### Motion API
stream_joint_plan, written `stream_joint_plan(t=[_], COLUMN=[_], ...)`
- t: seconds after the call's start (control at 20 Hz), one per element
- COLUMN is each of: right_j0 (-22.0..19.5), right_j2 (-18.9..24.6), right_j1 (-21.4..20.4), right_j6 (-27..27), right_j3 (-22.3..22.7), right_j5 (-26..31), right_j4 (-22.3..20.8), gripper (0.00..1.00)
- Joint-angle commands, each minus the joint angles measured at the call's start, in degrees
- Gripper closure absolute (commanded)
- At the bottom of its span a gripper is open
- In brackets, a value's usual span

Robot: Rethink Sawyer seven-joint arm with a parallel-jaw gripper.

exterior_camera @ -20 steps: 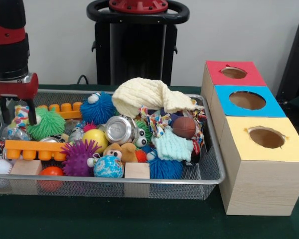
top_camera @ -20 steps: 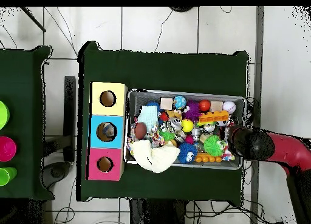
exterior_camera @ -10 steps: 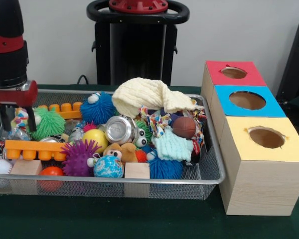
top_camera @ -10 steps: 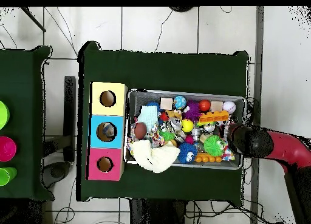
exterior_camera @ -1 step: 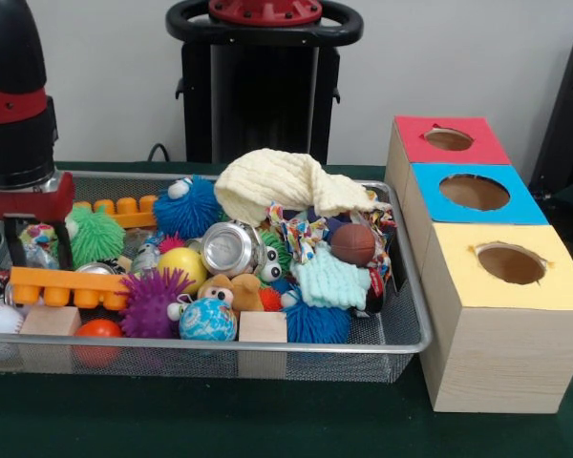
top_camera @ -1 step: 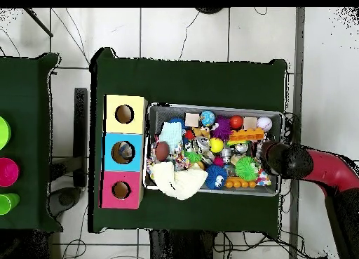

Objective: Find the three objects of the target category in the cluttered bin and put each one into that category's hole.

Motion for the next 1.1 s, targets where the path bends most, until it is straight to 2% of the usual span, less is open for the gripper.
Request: stream_joint_plan(t=[0.05, 0.7, 1.1], right_j0=[-0.52, 0.79, 0.95], right_j2=[1.21, -0.19, 0.36], right_j1=[4.56, 3.99, 5.65], right_j6=[-14.53, -14.87, -21.23], right_j3=[-4.99, -5.06, -6.25], right_j5=[-1.32, -0.29, 7.23], right_j4=[-6.19, -8.53, -8.02], gripper=[0.0, 0.0, 0.0])
